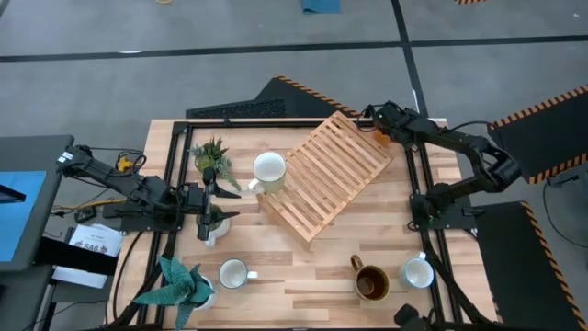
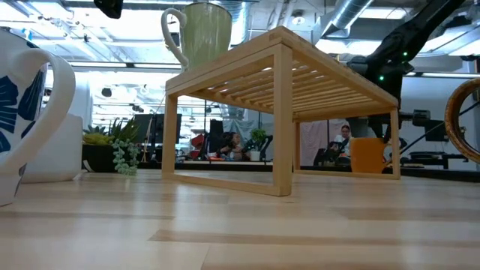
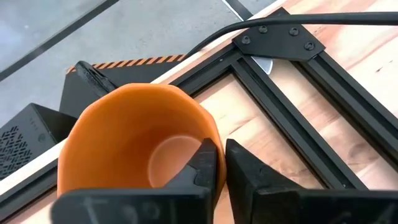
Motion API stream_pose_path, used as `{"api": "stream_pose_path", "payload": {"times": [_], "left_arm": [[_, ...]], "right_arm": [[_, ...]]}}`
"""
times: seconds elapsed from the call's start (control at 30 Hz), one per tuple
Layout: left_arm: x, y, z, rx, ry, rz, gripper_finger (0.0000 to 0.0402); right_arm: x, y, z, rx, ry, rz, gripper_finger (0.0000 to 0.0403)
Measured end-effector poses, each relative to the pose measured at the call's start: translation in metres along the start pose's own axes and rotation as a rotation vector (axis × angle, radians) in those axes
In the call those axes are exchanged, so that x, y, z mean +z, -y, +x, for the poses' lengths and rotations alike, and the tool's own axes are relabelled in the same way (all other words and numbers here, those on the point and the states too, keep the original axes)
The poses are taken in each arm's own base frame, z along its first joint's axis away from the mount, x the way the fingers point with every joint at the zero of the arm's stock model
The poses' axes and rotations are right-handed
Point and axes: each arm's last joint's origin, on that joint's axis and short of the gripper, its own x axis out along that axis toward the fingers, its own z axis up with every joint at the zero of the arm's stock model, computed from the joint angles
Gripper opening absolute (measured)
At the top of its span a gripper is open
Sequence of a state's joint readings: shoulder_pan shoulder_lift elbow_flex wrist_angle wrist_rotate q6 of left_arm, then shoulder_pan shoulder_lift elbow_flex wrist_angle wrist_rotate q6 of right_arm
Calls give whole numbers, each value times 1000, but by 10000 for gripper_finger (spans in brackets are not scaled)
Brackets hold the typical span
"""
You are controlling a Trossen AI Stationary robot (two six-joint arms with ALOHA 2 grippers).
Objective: Place coffee mugs
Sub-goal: Put the orange mug on the shelf
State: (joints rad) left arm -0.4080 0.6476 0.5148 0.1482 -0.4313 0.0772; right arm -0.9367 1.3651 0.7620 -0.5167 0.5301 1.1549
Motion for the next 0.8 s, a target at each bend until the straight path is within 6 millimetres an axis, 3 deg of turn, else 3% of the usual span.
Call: {"api": "stream_pose_path", "payload": {"times": [0.33, 0.8], "left_arm": [[0, 0, 0, 0, -1, 0, 187], [0, 0, 0, 1, 0, -7, 187]], "right_arm": [[1, 4, -12, 34, -16, -63, 38], [19, 23, -74, 239, 106, -58, 38]]}}
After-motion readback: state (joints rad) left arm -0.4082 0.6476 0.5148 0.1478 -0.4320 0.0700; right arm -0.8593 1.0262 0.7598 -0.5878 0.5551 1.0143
